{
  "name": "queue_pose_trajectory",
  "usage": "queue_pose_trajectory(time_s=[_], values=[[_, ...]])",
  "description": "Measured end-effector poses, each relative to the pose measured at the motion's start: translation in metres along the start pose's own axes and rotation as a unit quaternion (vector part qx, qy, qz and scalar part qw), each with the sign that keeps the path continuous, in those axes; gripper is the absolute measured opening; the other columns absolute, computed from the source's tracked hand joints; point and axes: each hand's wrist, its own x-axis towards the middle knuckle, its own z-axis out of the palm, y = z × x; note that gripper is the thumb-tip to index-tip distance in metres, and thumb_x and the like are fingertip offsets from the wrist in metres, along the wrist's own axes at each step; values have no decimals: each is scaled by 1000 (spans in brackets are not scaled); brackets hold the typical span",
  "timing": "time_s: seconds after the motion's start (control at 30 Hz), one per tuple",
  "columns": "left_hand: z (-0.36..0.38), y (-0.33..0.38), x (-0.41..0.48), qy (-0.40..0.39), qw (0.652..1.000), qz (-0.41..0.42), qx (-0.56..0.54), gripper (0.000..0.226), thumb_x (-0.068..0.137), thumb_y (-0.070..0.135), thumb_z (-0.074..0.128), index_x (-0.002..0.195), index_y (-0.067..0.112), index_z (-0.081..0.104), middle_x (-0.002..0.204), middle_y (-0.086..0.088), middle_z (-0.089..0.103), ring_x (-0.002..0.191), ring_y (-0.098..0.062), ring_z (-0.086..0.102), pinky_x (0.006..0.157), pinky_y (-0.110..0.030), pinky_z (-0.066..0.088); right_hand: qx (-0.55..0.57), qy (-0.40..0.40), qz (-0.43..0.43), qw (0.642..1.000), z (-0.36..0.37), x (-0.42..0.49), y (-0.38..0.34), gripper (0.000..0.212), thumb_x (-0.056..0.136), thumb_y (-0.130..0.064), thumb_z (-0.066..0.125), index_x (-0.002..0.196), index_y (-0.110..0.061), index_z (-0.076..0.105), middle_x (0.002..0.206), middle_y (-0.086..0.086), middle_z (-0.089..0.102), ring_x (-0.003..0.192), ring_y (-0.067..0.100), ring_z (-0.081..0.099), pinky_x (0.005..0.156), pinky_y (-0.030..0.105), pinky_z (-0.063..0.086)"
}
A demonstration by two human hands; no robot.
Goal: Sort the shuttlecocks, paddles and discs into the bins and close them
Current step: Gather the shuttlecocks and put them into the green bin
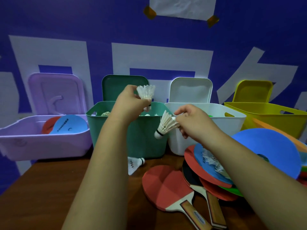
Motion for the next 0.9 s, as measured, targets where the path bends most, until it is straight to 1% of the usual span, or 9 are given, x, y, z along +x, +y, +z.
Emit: queue_pose_trajectory(time_s=[0.13,0.3,0.43,0.53,0.6,0.7,0.73,0.83,0.9], values=[[-2,-15,10,103,994,-13,37,62,80,23,81,133,19,51,108,4,73,99,-20,70,82,-37,56,116,34,57,991,6,12,-4,17,96,-2,53,108,-8,63,87,14,68,54,13,64,57,33,60],[-21,-47,18,235,953,-62,183,50,91,21,77,129,1,51,132,-21,55,123,-43,53,101,-52,48,251,49,79,964,13,30,-3,12,100,5,49,109,0,57,93,20,65,60,16,73,62,35,65],[-39,-50,18,249,954,-56,155,38,96,6,58,134,5,57,135,-15,54,116,-35,59,87,-37,44,274,43,87,957,21,46,-6,12,101,6,46,109,2,54,96,25,67,69,23,77,69,38,67],[-40,-50,15,225,961,-46,152,42,94,0,49,133,8,64,135,-11,63,120,-31,59,92,-35,45,267,61,81,958,29,59,-11,15,100,6,46,113,2,54,105,30,69,73,24,79,71,38,67],[-38,-49,13,206,966,-44,150,42,94,1,47,129,10,68,132,-8,67,122,-29,60,94,-33,45,265,48,83,960,34,71,-13,30,99,3,51,128,-2,53,113,24,71,87,23,80,86,38,65],[-36,-47,12,193,970,-38,141,41,92,2,46,122,14,73,126,-4,70,116,-24,62,88,-28,43,179,13,87,980,38,79,-17,77,79,-13,65,153,-18,45,131,12,66,110,20,72,106,43,57],[-35,-45,11,191,971,-35,140,41,92,3,46,119,15,74,123,-2,71,114,-22,62,87,-28,43,157,13,80,984,39,80,-16,79,75,-17,64,152,-20,49,134,9,65,113,20,71,107,44,56],[-35,-35,9,178,976,-30,118,39,90,6,47,112,19,77,116,2,73,109,-20,65,85,-28,46,126,12,48,991,41,69,-16,38,90,-7,55,123,-18,71,115,0,74,107,15,74,104,44,58],[-36,-26,7,140,983,-27,113,37,88,8,48,104,23,78,108,4,75,101,-19,68,83,-30,52,100,22,29,994,40,56,-14,36,91,-4,47,101,-22,76,101,-3,78,100,13,76,101,44,59]])
